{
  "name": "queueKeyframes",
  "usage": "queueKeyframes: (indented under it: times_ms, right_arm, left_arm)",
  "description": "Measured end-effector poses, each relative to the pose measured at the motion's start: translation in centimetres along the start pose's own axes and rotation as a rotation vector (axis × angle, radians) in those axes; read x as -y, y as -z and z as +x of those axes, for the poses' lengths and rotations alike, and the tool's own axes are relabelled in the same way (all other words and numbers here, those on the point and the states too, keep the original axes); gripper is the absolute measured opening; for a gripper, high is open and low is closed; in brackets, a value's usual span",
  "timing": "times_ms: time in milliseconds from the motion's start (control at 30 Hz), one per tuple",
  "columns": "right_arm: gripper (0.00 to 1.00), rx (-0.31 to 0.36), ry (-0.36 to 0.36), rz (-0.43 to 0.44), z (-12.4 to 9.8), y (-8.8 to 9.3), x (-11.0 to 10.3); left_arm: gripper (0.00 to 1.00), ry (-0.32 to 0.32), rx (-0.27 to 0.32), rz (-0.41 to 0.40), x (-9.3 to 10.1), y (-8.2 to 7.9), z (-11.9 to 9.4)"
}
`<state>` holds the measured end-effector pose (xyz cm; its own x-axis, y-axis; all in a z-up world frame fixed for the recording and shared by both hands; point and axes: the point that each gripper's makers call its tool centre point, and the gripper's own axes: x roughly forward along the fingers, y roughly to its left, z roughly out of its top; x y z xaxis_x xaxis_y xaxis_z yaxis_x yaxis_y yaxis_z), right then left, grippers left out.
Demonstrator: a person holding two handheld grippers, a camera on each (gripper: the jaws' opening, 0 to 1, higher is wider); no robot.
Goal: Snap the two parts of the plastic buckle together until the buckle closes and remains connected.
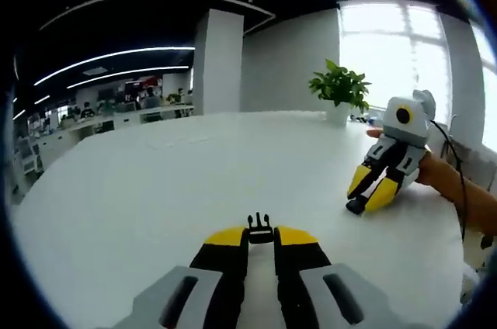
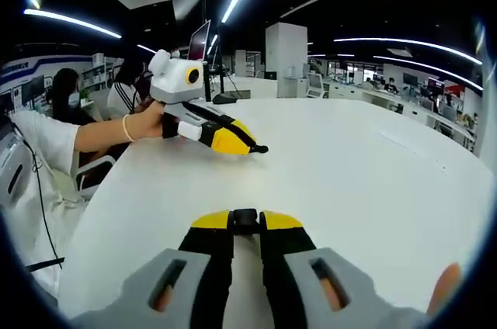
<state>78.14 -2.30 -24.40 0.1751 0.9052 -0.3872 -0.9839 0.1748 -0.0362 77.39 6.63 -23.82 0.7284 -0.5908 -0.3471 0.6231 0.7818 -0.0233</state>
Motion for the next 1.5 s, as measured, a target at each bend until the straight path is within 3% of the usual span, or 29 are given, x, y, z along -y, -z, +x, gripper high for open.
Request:
queueKeyframes:
  times_ms: [100, 200, 333, 367, 433, 533, 667, 800, 1200, 1500]
  right_arm:
    - [0.13, -0.003, -0.003, 0.000, 0.0, 0.1, -0.1]
    - [0.13, -0.004, -0.005, 0.000, 0.1, 0.1, 0.0]
    - [0.13, 0.002, -0.002, -0.001, 0.0, 0.1, 0.0]
    - [0.13, 0.000, -0.003, -0.001, 0.0, 0.1, 0.0]
    - [0.13, -0.011, -0.005, 0.001, 0.2, 0.4, 0.0]
    - [0.13, -0.018, -0.011, -0.003, 0.3, 0.4, 0.0]
    - [0.13, -0.033, -0.022, -0.010, 0.5, 0.7, -0.7]
    - [0.13, -0.036, -0.040, -0.026, 0.7, 0.7, -1.5]
    - [0.13, 0.002, -0.144, -0.075, 1.3, 0.0, -4.9]
    - [0.12, -0.008, -0.218, -0.117, 2.0, 0.0, -7.4]
  left_arm:
    - [0.12, 0.060, -0.047, 0.068, 1.1, 0.8, 0.0]
    - [0.12, 0.111, -0.064, 0.065, 1.7, 1.2, 0.0]
    - [0.12, 0.228, -0.020, 0.044, 2.3, 0.4, 0.1]
    - [0.12, 0.232, -0.019, 0.050, 1.8, 0.4, 0.3]
    - [0.12, 0.278, 0.025, 0.103, 2.1, 0.1, 0.3]
    - [0.12, 0.307, 0.018, 0.107, 2.4, 0.3, 0.1]
    - [0.12, 0.347, -0.003, 0.195, 2.9, 1.0, 0.1]
    - [0.12, 0.436, 0.008, 0.210, 4.0, 1.0, -0.2]
    - [0.12, 0.498, -0.025, 0.224, 5.0, 2.0, -0.8]
    - [0.12, 0.538, 0.002, 0.233, 6.1, 1.7, -1.4]
